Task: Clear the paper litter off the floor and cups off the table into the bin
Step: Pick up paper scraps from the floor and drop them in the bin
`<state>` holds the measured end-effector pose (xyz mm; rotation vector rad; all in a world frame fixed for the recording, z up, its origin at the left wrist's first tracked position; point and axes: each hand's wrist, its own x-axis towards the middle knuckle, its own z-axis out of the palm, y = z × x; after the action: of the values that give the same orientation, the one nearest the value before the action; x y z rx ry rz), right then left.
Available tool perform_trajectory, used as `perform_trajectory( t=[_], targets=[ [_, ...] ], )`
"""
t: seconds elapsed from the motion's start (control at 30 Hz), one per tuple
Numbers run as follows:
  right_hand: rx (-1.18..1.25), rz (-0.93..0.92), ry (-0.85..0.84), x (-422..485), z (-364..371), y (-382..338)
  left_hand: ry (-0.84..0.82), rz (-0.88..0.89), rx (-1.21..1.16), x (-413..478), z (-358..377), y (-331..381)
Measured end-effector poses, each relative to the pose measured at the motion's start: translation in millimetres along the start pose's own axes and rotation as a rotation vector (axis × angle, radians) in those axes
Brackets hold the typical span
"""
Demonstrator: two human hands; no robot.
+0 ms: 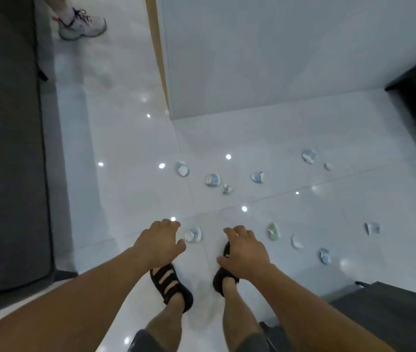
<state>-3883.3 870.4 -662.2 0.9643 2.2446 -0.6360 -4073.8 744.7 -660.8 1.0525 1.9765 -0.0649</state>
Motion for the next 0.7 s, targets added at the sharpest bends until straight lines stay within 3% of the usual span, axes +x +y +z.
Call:
perform_trajectory(
  t=[0.4,0.57,0.7],
  targets=[
    [-0.184,-0.218,-0.088,295.5,237.5,39.7,0.041,-0.037,-0.141,289.9,197.3,-101.4],
    [-0.266,-0.238,-0.039,352.8,317.1,42.5,0.026,-0.037,-0.182,339.1,251.9,-140.3],
    [-0.24,-0.297,0.097,365.6,334.7,44.4,0.017,-0.057,-0.255,345.2,268.9,-151.3]
  ],
)
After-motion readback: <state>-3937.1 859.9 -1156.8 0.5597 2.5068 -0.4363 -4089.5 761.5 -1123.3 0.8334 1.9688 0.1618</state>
